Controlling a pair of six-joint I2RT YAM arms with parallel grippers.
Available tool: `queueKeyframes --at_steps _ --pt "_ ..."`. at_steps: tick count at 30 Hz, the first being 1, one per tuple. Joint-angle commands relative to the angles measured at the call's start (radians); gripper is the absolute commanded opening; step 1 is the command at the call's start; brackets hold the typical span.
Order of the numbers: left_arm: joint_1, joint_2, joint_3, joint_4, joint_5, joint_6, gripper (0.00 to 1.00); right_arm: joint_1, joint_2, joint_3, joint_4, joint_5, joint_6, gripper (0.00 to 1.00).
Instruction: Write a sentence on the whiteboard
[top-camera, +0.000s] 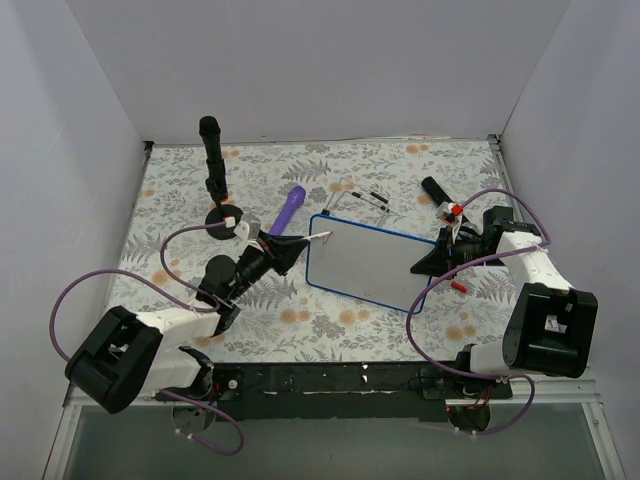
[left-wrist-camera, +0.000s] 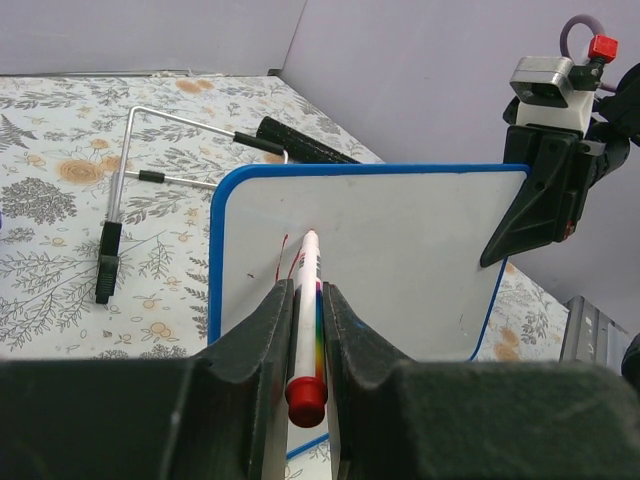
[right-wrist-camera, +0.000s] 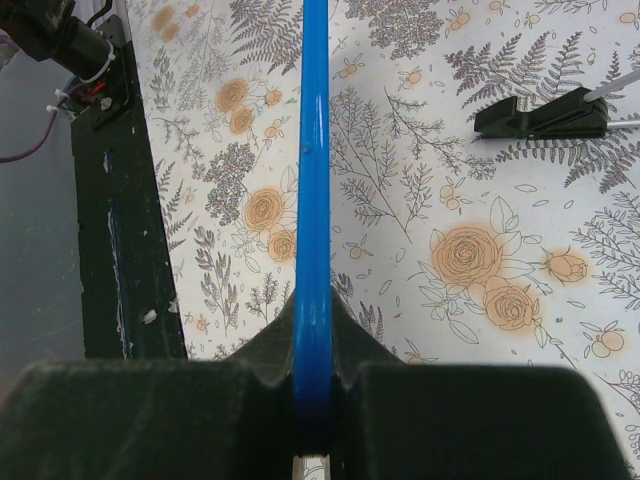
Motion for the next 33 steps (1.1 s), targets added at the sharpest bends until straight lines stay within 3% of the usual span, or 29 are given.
queueKeyframes --at_steps 1,8,33 --pt "-0.001 -0.055 -0.016 -0.001 0.012 0.010 0.00 -0.006 -0.029 -0.003 0.018 0.012 -0.022 0.01" --pt "-0.001 -0.167 -0.113 -0.050 -0.025 0.015 0.00 -0.004 -0.023 -0.002 0.015 0.009 -0.026 0.01" --pt "-0.001 -0.050 -0.065 -0.021 -0.049 0.049 0.00 -0.006 -0.026 -0.006 0.014 0.010 -0.025 0.01"
